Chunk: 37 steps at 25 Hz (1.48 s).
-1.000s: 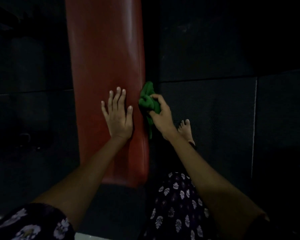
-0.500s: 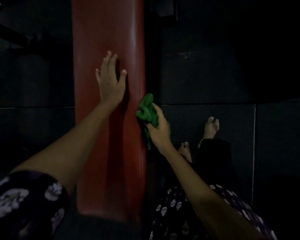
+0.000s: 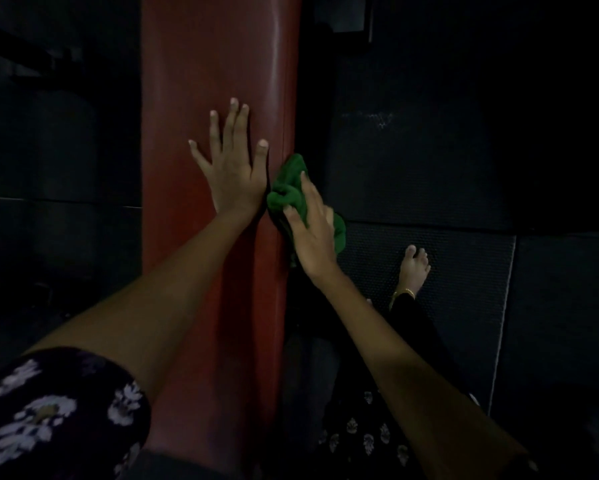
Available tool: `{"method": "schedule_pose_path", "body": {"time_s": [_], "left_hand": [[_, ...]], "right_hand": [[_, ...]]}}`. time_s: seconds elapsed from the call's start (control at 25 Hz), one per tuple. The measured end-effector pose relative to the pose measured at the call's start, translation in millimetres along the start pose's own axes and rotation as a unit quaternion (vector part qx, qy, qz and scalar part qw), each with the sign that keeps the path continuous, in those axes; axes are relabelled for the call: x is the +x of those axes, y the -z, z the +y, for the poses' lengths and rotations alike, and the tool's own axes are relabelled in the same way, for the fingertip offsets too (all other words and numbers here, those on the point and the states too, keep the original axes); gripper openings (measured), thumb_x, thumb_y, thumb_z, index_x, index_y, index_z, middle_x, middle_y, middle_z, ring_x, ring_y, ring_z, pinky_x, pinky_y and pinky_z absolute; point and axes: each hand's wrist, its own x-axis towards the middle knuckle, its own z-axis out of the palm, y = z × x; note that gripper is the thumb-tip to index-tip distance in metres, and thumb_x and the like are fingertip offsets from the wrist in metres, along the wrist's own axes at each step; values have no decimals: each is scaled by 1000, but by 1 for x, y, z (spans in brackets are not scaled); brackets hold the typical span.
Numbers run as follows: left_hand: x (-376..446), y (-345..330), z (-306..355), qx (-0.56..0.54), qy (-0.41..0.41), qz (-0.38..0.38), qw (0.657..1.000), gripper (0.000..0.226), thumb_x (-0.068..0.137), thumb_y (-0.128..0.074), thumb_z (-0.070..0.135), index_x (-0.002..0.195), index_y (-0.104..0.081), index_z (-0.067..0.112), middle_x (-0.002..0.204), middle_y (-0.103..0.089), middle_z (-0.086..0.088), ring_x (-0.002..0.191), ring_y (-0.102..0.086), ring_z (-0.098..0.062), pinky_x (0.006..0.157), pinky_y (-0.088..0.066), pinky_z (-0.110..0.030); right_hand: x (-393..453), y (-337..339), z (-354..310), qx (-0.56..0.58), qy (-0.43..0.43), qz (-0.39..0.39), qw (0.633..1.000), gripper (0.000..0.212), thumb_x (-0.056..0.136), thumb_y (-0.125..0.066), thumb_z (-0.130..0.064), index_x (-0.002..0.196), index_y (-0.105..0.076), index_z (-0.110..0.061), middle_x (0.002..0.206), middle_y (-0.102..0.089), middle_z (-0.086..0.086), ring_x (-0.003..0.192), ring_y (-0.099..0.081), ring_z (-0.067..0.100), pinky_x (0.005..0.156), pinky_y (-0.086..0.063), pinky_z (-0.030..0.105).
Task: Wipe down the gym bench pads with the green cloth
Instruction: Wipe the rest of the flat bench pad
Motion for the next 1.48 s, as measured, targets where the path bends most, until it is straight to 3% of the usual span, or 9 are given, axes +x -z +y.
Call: {"method": "schedule_pose_path", "body": {"time_s": [0.16,0.36,0.44,0.56,0.64,0.84,1.08,1.36,1.48], "left_hand": [[0,-2,-3,-14,6,10,1000,53,97,-29,40,146,-31,20,154,-27,5,145,-14,-19,112,3,-54],[0,0,-3,-28,12,16,999,50,96,-32,39,141,-41,20,149,-38,5,142,-22,-20,112,0,-52],[7,8,1,-70,36,34,996,45,94,-33,37,130,-53,19,137,-50,7,136,-34,-21,114,-6,-54],[42,22,9,-129,71,84,986,38,94,-36,31,114,-64,16,117,-60,7,122,-47,-23,112,-17,-56],[77,23,14,-89,36,61,994,38,95,-39,26,128,-54,15,137,-50,1,133,-38,-21,115,-4,-52],[149,-2,31,-25,17,13,999,52,100,-30,34,149,-22,17,158,-16,-2,146,-9,-22,114,5,-54],[153,-14,29,14,17,28,999,52,101,-26,36,149,-24,16,157,-19,-5,146,-10,-25,115,2,-47],[154,-16,29,9,17,34,999,55,98,-24,40,146,-31,16,154,-27,-5,144,-16,-26,115,-2,-49],[154,-18,30,9,17,34,999,54,98,-25,39,146,-32,15,154,-28,-5,144,-18,-27,115,-3,-50]], "right_hand": [[70,8,-18,0,28,64,998,58,89,-42,-36,143,-36,-17,146,-42,1,123,-43,23,97,-24,22],[48,7,-19,-28,56,51,997,58,88,-53,-13,143,-36,-19,150,-35,3,124,-38,10,100,-22,16],[58,12,-20,-26,61,61,996,58,87,-52,-6,141,-39,-20,149,-38,2,117,-41,16,95,-24,11],[114,23,-33,13,65,79,995,57,84,-49,-3,140,-42,-14,143,-46,6,114,-46,22,103,-34,30],[128,25,-40,25,77,81,993,57,84,-48,-3,140,-41,-13,139,-48,6,116,-45,15,106,-34,40],[82,22,-29,10,35,58,998,54,88,-52,-7,139,-42,-21,132,-54,2,109,-45,15,97,-36,27],[205,46,-74,28,59,77,995,54,83,-47,-16,137,-43,-17,127,-58,2,113,-55,17,103,-39,47],[155,33,-59,53,-5,45,998,55,85,-50,-17,138,-41,-23,132,-54,-1,118,-50,22,105,-39,45],[208,47,-81,76,15,55,996,49,89,-48,-4,138,-41,-10,130,-55,7,118,-52,20,105,-40,43]]}}
